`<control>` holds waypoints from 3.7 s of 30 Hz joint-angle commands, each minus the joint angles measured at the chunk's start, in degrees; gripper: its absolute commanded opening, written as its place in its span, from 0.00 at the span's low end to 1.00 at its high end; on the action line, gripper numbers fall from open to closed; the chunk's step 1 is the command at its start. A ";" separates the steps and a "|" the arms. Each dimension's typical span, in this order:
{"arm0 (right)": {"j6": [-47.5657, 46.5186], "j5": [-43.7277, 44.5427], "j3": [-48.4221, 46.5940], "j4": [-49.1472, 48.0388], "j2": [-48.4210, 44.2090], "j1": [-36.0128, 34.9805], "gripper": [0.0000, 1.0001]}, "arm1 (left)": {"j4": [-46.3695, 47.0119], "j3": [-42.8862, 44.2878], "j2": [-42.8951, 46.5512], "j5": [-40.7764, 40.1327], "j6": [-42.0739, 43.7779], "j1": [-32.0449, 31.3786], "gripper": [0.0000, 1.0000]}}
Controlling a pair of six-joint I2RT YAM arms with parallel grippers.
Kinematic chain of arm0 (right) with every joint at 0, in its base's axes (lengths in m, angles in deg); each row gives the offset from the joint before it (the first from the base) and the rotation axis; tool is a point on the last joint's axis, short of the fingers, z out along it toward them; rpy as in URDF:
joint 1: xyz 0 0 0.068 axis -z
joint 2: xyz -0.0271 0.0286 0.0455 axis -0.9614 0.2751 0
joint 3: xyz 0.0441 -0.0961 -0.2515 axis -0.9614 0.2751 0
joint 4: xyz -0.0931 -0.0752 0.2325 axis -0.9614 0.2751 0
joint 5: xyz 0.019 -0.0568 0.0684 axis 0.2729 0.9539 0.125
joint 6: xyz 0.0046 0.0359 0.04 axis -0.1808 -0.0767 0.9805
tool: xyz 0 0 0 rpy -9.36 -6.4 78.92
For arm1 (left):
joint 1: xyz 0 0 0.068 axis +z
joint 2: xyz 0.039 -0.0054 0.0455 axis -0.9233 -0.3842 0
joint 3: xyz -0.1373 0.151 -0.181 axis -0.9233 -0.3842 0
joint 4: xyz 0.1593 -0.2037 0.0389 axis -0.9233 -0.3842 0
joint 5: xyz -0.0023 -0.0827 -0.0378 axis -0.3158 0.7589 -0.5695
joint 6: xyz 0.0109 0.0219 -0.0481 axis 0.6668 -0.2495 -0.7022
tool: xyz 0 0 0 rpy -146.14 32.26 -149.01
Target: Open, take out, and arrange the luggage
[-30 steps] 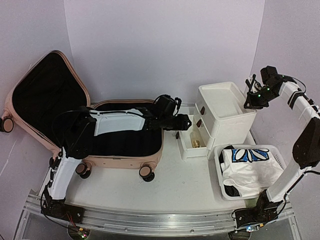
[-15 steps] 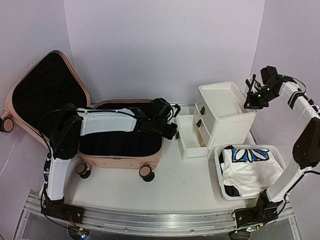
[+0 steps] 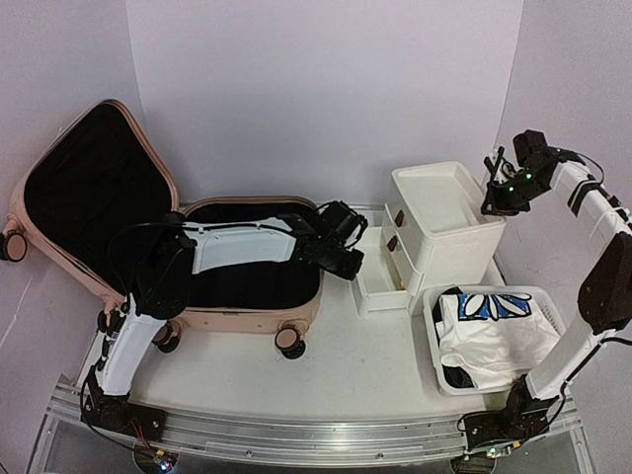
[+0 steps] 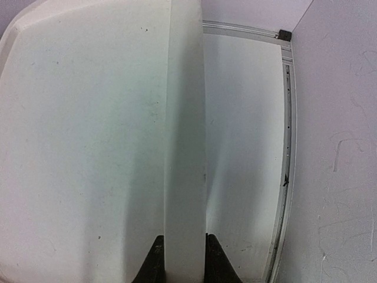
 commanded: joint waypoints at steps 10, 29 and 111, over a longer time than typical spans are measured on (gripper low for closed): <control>4.30 -9.61 -0.75 0.38 -3.04 -3.64 0.00 | -1.41 7.70 -5.94 7.60 -4.41 0.35 0.18; 4.29 -8.98 -1.32 0.79 -3.48 -4.33 0.00 | 14.04 10.83 -11.57 36.26 -14.33 4.33 0.41; 7.74 1.28 3.68 -0.15 -7.64 -4.27 0.00 | -8.97 9.16 -5.75 -22.79 4.16 -10.24 0.02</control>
